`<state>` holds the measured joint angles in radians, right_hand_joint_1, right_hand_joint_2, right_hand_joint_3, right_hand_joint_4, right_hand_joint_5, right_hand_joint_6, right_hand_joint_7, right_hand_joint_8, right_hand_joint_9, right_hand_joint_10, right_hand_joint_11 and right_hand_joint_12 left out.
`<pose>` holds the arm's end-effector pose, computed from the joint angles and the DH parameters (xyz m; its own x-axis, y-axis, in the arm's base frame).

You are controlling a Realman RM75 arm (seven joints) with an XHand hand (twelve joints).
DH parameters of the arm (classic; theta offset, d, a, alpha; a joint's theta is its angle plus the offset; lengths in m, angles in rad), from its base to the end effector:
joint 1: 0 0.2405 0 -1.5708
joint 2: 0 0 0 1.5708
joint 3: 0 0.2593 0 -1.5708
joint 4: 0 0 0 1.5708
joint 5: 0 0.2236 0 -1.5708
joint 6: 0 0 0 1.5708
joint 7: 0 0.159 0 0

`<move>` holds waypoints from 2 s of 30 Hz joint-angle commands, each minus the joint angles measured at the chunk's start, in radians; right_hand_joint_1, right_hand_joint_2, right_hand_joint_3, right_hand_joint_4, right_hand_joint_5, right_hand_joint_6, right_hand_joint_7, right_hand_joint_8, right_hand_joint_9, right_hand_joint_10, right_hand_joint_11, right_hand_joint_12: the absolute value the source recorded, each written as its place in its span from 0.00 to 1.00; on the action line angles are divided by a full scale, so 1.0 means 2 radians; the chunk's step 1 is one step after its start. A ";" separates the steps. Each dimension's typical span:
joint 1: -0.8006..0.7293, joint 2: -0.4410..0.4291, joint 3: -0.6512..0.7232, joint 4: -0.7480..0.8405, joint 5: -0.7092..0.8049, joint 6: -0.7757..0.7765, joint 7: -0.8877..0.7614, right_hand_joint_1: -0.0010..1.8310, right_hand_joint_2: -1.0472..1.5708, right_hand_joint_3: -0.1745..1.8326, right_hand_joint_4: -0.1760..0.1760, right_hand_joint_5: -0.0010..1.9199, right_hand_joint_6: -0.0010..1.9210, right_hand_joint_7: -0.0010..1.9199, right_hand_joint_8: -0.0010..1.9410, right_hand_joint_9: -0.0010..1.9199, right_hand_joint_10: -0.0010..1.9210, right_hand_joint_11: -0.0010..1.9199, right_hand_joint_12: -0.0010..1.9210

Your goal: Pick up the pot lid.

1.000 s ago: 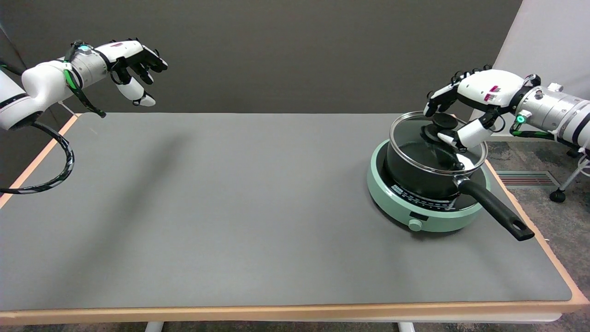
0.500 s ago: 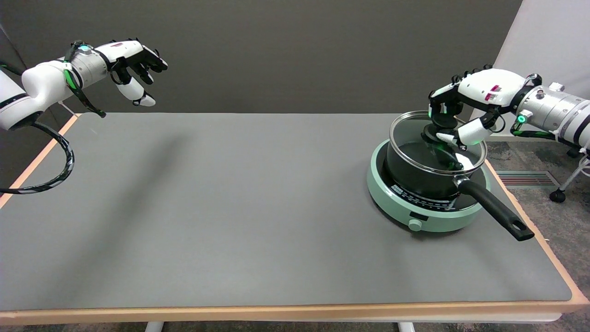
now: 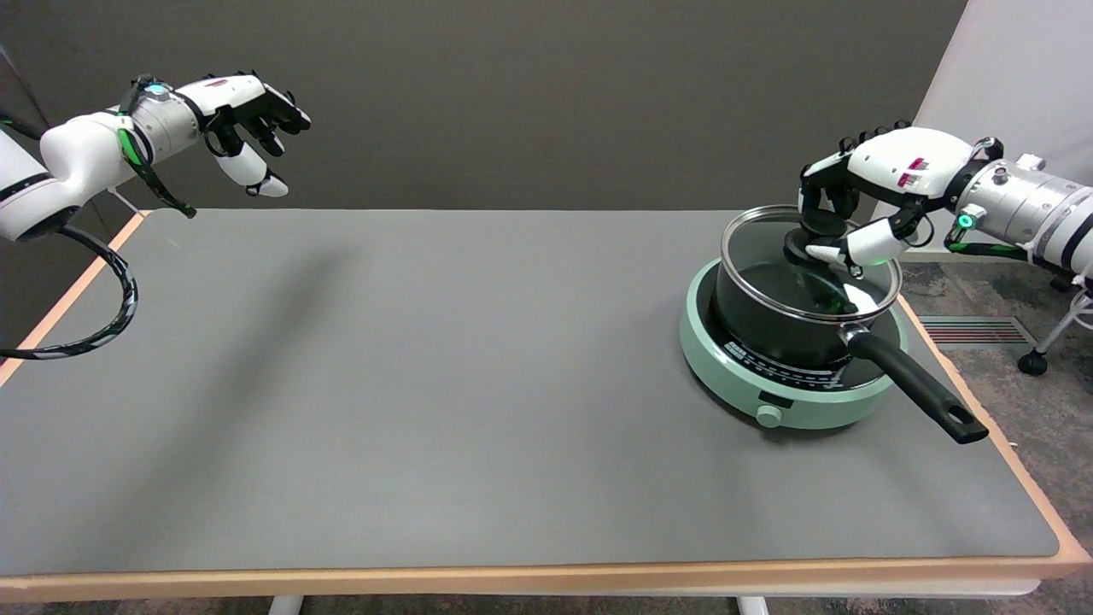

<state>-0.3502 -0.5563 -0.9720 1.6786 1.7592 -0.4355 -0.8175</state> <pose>-0.0984 -0.3239 0.4962 0.9841 -0.1074 -0.1418 0.1336 -0.0802 0.9878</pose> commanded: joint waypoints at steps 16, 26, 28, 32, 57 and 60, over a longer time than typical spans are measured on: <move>-0.002 -0.004 -0.003 -0.003 0.001 -0.002 0.000 0.50 0.67 0.55 1.00 0.38 0.43 0.48 0.31 0.45 0.41 0.29 0.53; -0.002 -0.001 0.002 -0.001 0.001 -0.004 0.003 0.49 0.67 0.56 1.00 0.38 0.40 0.47 0.29 0.44 0.40 0.29 0.54; -0.003 0.000 0.004 0.000 0.001 -0.004 0.003 0.49 0.67 0.56 1.00 0.38 0.41 0.47 0.29 0.44 0.39 0.29 0.54; -0.006 0.002 0.010 0.002 0.001 -0.008 0.003 0.49 0.67 0.55 1.00 0.38 0.42 0.48 0.31 0.45 0.39 0.30 0.55; -0.016 0.008 0.027 0.014 0.006 -0.015 0.003 0.66 0.77 0.29 0.35 0.41 0.64 0.51 0.64 0.47 0.64 0.35 0.63; -0.016 0.009 0.043 0.016 0.020 -0.018 0.003 0.66 0.77 0.29 0.35 0.41 0.64 0.51 0.64 0.47 0.64 0.35 0.63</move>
<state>-0.3760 -0.5436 -0.9375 1.6960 1.7622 -0.4605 -0.8128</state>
